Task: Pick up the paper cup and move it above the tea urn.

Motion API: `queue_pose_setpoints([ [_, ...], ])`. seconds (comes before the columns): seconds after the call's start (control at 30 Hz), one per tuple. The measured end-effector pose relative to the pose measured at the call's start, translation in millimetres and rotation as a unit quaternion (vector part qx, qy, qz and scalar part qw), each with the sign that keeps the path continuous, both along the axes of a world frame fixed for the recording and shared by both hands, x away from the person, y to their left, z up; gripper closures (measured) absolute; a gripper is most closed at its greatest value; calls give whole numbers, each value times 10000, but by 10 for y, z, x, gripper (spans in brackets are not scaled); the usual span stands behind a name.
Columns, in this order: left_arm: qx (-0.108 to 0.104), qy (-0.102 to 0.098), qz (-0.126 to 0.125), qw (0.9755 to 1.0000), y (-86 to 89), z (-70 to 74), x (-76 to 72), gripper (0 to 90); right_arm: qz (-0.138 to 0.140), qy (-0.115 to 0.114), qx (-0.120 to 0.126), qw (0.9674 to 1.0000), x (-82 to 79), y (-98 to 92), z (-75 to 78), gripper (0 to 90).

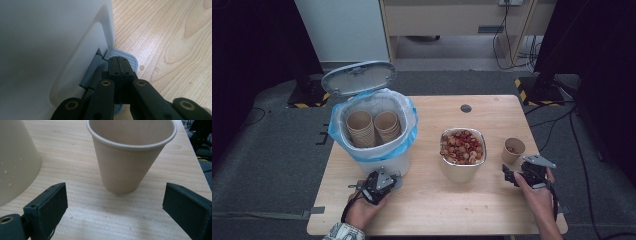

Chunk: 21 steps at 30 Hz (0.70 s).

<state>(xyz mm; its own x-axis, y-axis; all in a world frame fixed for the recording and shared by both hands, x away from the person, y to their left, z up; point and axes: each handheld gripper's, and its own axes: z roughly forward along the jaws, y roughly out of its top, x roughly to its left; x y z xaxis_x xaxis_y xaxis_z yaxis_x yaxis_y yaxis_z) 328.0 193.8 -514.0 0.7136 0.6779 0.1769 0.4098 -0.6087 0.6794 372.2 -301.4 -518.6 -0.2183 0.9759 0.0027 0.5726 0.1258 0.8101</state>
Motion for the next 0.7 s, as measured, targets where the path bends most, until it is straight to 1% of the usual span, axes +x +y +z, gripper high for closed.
queue_pose_setpoints([
  [0.07,-28,1,13,10000,-1,-2,-1,899,-3,-18,8,10000,2,-2,3,61],
  [0.1,-24,-3,12,10000,-2,-2,-1,899,-46,-39,141,9999,12,-21,8,59],
  [0.13,-1,-4,2,10000,-1,-1,-1,899,-46,-39,141,9999,12,-21,8,59],
  [0.2,-25,-6,16,10000,-2,-3,-2,899,-95,-78,268,9996,23,-40,22,54],
  [0.23,-25,-6,16,10000,-2,-3,-2,899,-95,-78,268,9996,23,-40,22,54],
  [0.3,-28,-6,18,10000,-2,-3,-2,899,-134,-147,354,9992,25,-52,43,51],
  [0.33,-34,-5,19,10000,-1,-4,-2,899,-169,-242,299,9991,40,-54,83,50],
  [0.37,-36,-4,23,10000,-2,-4,-3,899,-169,-242,299,9991,40,-54,83,50],
  [0.43,-39,-14,16,10000,-2,-5,-3,899,-227,-365,343,9985,57,-58,130,50],
  [0.5,-36,1,13,10000,4,-3,0,899,-265,-440,310,9982,84,-51,154,49],
  [0.63,-25,-3,4,10000,2,-3,-1,899,-225,-497,277,9981,154,2,163,49],
  [0.7,-36,-6,9,10000,0,-4,-2,899,-204,-490,237,9983,189,27,166,50],
])
